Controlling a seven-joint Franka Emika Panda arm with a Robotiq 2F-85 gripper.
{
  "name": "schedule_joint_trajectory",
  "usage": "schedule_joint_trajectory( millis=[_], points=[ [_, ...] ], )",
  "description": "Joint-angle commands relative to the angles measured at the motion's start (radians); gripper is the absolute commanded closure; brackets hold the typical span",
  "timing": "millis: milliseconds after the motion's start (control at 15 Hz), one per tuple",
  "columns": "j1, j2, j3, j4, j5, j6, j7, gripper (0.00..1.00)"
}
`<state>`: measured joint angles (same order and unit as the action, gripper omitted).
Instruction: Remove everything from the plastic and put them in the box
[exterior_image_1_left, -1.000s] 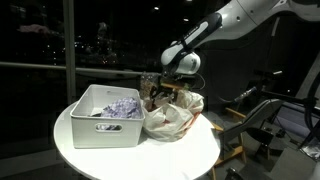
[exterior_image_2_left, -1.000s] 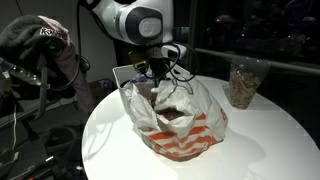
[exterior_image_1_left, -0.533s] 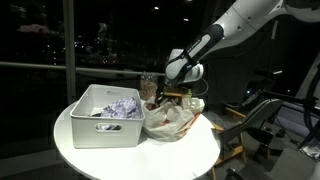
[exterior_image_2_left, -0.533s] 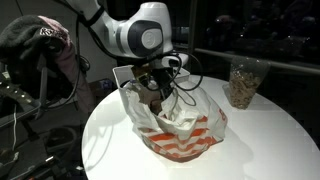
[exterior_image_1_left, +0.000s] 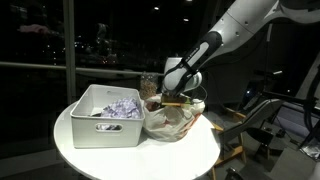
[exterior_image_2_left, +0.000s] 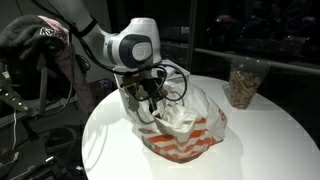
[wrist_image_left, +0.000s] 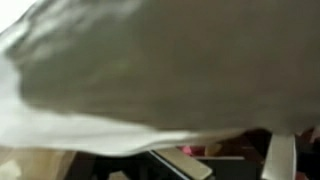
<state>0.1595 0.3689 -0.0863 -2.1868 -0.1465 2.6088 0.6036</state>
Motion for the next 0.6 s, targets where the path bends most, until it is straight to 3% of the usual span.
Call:
schedule_joint_trajectory(
  millis=[0, 533],
  points=[
    [-0.020, -0.035, 0.036, -0.047, 0.100, -0.007, -0.041, 0.00],
    [-0.051, 0.026, 0.002, 0.089, 0.139, -0.080, -0.037, 0.00]
  ],
)
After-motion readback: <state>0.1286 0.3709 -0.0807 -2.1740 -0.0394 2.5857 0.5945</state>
